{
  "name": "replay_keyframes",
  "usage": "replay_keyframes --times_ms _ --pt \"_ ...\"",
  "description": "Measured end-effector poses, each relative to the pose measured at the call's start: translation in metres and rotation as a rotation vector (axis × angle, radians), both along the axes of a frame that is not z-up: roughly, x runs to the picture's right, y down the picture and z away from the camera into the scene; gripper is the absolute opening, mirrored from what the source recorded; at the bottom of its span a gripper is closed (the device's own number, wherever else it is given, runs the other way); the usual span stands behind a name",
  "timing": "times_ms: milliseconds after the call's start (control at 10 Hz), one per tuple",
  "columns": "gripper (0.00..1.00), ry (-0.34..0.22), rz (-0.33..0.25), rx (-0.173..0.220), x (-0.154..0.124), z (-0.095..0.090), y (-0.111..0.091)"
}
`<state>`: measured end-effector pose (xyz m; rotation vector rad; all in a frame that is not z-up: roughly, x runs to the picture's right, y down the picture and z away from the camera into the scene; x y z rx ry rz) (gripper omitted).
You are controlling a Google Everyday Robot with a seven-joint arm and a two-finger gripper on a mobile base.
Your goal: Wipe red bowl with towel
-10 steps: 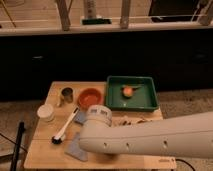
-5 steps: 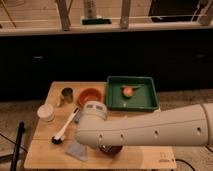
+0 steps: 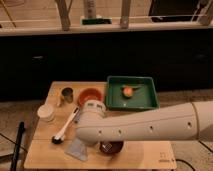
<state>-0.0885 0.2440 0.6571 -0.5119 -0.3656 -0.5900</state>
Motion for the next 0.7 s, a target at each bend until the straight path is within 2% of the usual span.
replay_keyframes --times_ms 700 --pt "0.8 -0.109 -0.018 -0.06 -0.038 0.038 0.019"
